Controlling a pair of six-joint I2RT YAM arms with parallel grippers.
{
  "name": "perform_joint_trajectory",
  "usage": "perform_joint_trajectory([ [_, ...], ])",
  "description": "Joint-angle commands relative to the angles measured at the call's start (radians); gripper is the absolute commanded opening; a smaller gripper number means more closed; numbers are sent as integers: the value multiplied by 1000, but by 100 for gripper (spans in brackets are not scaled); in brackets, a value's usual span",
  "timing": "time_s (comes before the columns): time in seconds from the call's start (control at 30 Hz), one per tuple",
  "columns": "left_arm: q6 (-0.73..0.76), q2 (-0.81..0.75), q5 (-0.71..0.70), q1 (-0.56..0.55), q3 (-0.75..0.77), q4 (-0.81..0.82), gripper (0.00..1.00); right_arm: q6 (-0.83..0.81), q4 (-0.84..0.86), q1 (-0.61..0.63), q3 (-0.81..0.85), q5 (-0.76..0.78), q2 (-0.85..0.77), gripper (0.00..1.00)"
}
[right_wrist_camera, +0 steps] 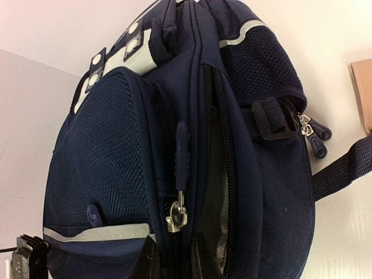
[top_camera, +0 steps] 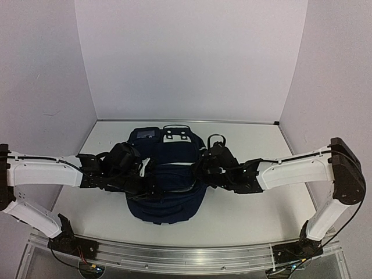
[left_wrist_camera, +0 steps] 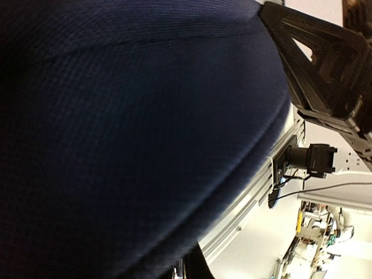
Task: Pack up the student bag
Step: Zip the student bag at the center of the board.
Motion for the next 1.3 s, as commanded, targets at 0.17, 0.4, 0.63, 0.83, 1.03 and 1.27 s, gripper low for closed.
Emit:
perform_joint_trajectory([
  [0.17,-68,-134,-53,15,53,-138,53,-129,-82,8,22,46,-143,23],
  [0.4,-80,-278,11,195,32,-391,55,-248,-284,102,36,13,-264,60],
  [0.63,-85,-328,-1,256,-2,-427,62,-329,-314,244,130,-78,-186,57],
  [0.83,-143,-302,6,257,-89,-228,59,-356,-253,275,197,-170,-34,36],
  [1.03,-172,-303,-27,260,-131,-152,58,-346,-227,275,223,-136,42,36],
  [1.27,-188,-305,-33,266,-160,-137,51,-326,-234,275,266,-70,110,36],
])
